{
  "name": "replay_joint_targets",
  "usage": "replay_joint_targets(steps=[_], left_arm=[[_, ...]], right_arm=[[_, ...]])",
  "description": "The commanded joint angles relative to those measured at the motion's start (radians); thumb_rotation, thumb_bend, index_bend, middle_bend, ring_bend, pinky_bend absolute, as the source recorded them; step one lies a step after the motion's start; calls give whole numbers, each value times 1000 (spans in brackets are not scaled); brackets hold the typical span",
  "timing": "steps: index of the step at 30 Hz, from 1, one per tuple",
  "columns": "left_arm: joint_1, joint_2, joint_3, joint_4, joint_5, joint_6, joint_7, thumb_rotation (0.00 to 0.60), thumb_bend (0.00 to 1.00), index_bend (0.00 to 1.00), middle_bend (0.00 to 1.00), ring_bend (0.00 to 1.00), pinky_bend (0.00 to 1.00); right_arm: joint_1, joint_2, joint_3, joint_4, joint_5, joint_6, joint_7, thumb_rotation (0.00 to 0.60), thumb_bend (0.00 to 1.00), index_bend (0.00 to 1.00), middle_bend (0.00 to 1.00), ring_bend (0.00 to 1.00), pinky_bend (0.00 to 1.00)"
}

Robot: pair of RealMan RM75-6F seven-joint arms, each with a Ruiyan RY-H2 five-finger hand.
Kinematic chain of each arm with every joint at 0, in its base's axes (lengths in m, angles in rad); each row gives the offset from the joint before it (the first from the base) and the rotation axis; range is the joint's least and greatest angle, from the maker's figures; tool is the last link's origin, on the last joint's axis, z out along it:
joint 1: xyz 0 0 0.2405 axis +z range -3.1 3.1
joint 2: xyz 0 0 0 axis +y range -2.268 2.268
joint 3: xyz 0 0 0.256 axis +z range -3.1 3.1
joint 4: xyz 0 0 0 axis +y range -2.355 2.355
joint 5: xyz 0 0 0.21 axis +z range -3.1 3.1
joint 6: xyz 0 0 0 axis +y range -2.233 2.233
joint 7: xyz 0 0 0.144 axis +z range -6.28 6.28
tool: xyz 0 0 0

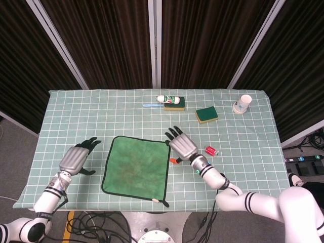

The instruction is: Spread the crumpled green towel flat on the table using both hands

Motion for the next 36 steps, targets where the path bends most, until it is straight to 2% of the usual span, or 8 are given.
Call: replay_joint_targets(steps=[1, 10, 16, 22, 27, 29, 31, 36], left_arm=[[6, 1, 1, 0, -3, 1, -8, 600, 0, 157, 155, 152, 273], [14, 10, 3, -8, -9, -14, -36, 600, 0, 157, 155, 152, 273], [23, 16, 4, -2, -8, -16, -57, 600, 0, 157, 155, 151, 273], [26, 19, 3, -1, 1, -14, -64, 600, 0, 157, 155, 151, 273], [30, 23, 2, -5, 5, -11, -68, 600, 0, 157, 155, 151, 273], [32, 24, 4, -5, 6, -12, -69, 600, 0, 157, 155, 152, 273], [33, 26, 4, -4, 5, -15, -71, 600, 0, 157, 155, 152, 273], [33, 25, 3, -1, 7, -17, -73, 600, 0, 157, 155, 152, 273]], right_arm=[[92, -118, 61, 180, 122, -83, -53, 411, 135, 364, 119, 0, 0], [184, -267, 74, 409, 220, -150, -118, 420, 135, 363, 122, 0, 0], [190, -317, 64, 476, 223, -156, -108, 415, 141, 364, 126, 0, 0], [185, -334, 57, 508, 209, -154, -93, 446, 224, 385, 138, 0, 0], [183, -345, 57, 520, 200, -156, -79, 474, 253, 227, 149, 0, 0], [181, -348, 57, 523, 194, -152, -73, 496, 281, 288, 159, 0, 0], [177, -349, 55, 526, 186, -147, -68, 526, 313, 471, 176, 0, 0], [169, -354, 54, 534, 177, -146, -57, 578, 348, 574, 208, 0, 0]])
